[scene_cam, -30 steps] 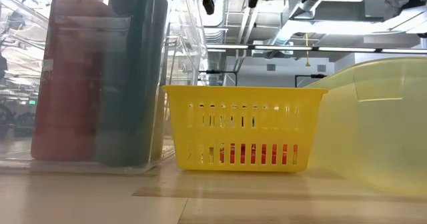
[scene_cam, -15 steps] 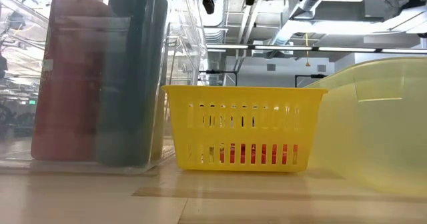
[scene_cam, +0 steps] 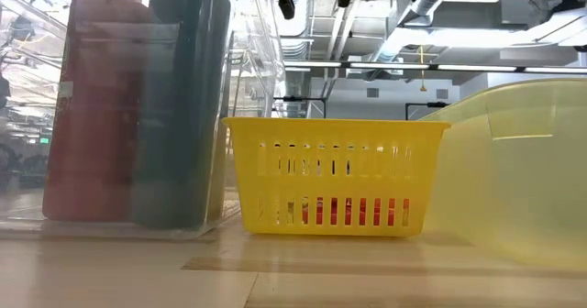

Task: Pick & Place Paint Supplies
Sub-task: Put the black paint brush into the right yellow bin

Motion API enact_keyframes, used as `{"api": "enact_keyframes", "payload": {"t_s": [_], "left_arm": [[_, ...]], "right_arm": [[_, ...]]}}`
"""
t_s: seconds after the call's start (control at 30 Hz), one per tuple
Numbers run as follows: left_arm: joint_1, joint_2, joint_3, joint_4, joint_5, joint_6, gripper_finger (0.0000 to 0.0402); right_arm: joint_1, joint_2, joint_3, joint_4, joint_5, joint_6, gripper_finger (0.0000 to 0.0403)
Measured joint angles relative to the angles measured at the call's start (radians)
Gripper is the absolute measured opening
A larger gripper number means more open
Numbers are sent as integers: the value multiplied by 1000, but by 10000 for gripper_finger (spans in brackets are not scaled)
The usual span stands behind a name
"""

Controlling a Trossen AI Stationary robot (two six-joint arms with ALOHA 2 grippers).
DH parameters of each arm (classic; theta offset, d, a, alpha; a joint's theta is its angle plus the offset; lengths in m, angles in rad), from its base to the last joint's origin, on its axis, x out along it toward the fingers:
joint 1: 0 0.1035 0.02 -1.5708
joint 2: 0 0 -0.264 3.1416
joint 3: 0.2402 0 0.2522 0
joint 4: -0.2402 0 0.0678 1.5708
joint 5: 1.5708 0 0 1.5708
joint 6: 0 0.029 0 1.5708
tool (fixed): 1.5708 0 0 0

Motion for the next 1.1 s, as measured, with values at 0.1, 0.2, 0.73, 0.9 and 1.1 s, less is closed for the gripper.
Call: {"api": "enact_keyframes", "payload": {"t_s": [0.1, 0.2, 0.73, 0.9, 1.1], "left_arm": [[0, 0, 0, 0, 0, 0, 5], [0, 0, 0, 0, 0, 0, 6], [0, 0, 0, 0, 0, 2, 9], [0, 0, 0, 0, 0, 2, 11], [0, 0, 0, -2, -1, 18, 29]], "right_arm": [[0, 0, 0, 0, 0, 0, 84], [0, 0, 0, 0, 0, 0, 69], [0, 0, 0, -1, 0, 8, 15], [0, 0, 0, -1, 0, 11, 9], [0, 0, 0, -2, 0, 11, 8]]}}
